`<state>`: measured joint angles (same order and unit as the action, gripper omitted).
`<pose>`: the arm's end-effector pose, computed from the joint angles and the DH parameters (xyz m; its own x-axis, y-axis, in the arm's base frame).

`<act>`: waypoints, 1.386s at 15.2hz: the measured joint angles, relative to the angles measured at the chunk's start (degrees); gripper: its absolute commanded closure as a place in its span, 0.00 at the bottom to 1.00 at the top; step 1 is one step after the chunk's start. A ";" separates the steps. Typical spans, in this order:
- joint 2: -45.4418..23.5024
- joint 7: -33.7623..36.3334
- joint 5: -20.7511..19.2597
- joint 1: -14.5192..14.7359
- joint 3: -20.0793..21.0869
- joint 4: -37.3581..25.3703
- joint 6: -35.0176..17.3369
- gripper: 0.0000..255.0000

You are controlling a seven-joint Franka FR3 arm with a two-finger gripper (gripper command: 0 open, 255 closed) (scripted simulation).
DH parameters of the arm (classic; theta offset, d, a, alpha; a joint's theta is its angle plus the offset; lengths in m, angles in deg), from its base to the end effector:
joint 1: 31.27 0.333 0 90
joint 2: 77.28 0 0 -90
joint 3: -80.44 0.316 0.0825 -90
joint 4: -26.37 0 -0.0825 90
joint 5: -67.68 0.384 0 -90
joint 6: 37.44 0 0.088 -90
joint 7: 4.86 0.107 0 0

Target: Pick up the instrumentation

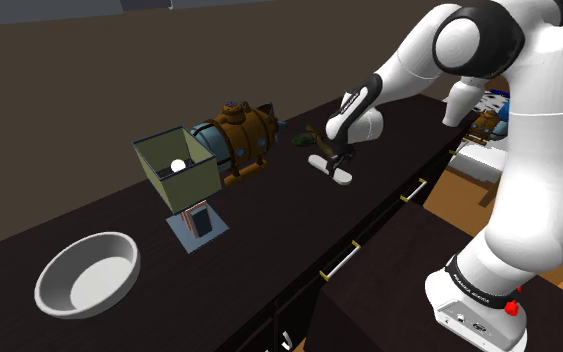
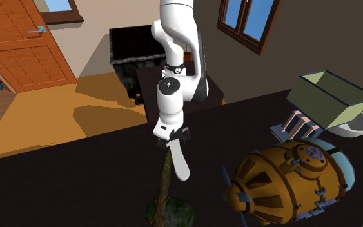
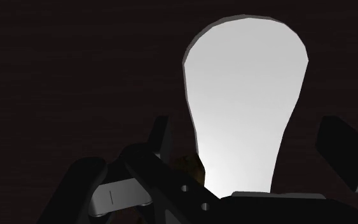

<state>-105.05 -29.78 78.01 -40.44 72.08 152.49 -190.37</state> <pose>0.5221 -0.1732 0.1602 0.9999 -0.0157 -0.0018 -0.0158 -0.9998 -0.0149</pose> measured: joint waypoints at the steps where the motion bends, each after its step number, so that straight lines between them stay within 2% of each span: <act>1: -1.06 -0.25 0.33 -0.21 0.31 -0.13 -0.92 0.00; 2: -1.49 -0.32 0.42 -0.29 0.39 -0.36 -1.10 0.00; 3: -1.72 -0.39 0.48 -0.36 0.44 -0.47 -1.24 1.00; 13: -1.85 -0.48 0.51 -0.42 0.48 -0.53 -1.47 1.00; 21: 3.37 0.69 -1.04 0.59 -0.90 0.64 2.69 1.00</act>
<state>-101.67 -29.09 76.98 -39.84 71.18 153.14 -187.67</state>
